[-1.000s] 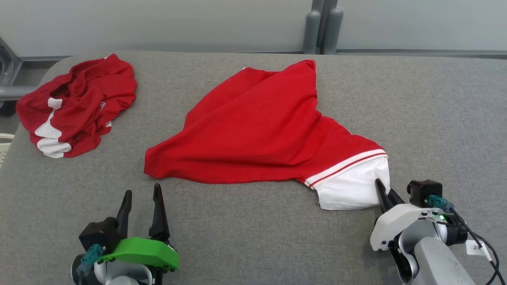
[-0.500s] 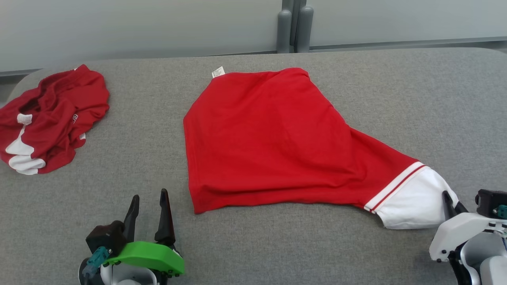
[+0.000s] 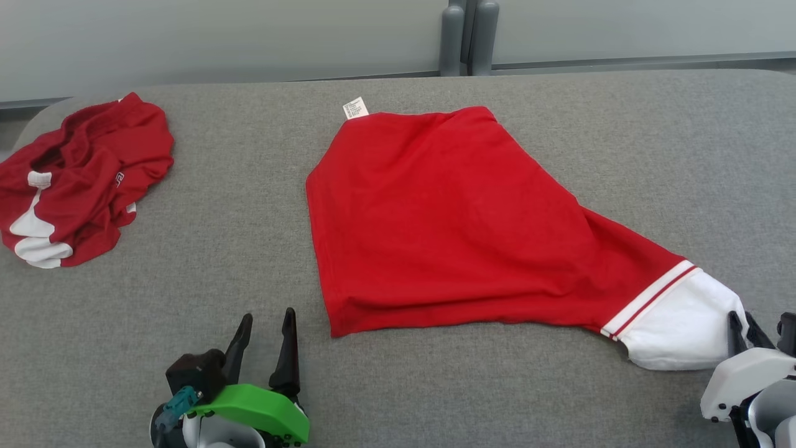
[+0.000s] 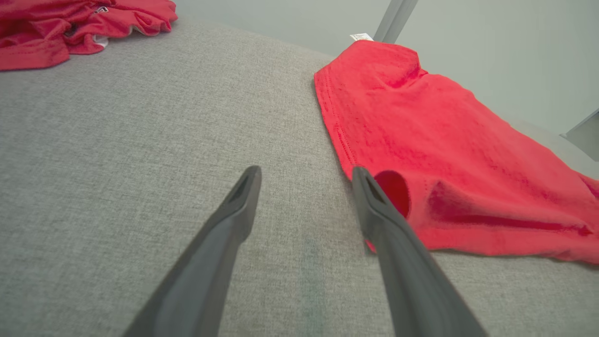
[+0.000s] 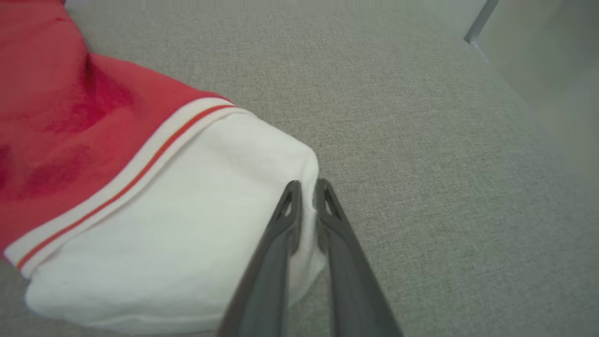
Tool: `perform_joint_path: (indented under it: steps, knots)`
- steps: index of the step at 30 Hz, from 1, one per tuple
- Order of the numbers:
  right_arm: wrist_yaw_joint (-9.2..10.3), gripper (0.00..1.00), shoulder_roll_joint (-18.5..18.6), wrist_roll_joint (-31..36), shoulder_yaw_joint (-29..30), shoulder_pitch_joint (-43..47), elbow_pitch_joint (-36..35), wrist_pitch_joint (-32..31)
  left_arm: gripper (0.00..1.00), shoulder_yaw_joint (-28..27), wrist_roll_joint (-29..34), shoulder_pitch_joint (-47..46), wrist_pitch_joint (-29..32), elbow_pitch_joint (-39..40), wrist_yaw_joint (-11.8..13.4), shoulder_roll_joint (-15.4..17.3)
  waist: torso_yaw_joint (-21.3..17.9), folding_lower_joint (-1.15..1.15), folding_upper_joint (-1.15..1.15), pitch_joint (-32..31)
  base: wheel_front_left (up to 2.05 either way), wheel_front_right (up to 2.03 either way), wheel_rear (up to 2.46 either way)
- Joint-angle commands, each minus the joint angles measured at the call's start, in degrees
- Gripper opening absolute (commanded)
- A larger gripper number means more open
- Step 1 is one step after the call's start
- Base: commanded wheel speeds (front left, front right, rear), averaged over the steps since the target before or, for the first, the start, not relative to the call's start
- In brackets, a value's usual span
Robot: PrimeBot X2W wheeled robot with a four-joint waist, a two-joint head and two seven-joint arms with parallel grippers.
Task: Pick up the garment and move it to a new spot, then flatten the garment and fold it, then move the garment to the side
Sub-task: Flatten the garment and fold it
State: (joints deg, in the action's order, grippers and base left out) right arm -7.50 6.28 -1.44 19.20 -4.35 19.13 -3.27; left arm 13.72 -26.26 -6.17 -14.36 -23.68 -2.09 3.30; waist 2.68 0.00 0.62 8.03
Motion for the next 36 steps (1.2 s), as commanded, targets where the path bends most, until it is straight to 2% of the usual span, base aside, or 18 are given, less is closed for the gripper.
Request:
perform_joint_path:
  steps: [1,10,15,22,23,27,36]
  knots:
    - [0.01,1.0,-0.2,0.5,0.4,-0.7,0.3,1.4,1.0,0.3,-0.5,-0.5,0.0,-0.1,-0.5,0.2,-0.3,0.0,-0.62,-0.3,0.0,0.0,0.0]
    - [0.01,1.0,-1.4,2.3,1.5,0.5,-3.6,7.8,1.0,0.6,-2.4,-1.9,0.5,0.4,-1.3,0.2,-2.4,0.0,-0.62,-2.5,0.0,0.0,0.0]
    - [0.01,1.0,-1.6,3.6,-0.1,0.9,-8.1,10.0,1.0,2.1,-1.2,-7.0,4.2,-2.8,-1.8,1.7,-3.7,0.0,-0.62,-3.1,0.0,0.0,0.0]
    - [0.01,1.0,-2.2,3.6,-4.7,0.4,-13.9,10.5,1.0,6.1,1.4,-18.9,12.1,-12.1,-3.1,2.9,-6.2,0.0,-0.62,-2.0,0.0,0.0,0.0]
    - [0.01,1.0,-2.3,3.5,-6.8,-0.3,-15.5,10.4,1.0,7.4,2.5,-23.9,14.4,-16.8,-3.3,2.8,-7.7,0.0,-0.62,-0.9,0.0,0.0,0.0]
    - [0.01,1.0,-2.7,3.2,-9.5,-1.3,-17.6,10.2,1.0,8.6,3.3,-29.4,17.3,-22.8,-3.4,2.6,-10.1,0.0,-0.62,1.6,0.0,0.0,0.0]
    - [0.01,1.0,-3.0,2.5,-11.9,-4.3,-17.5,12.7,1.0,9.6,4.8,-37.6,17.2,-33.4,-2.6,4.3,-14.6,0.0,-0.62,6.6,0.0,0.0,0.0]
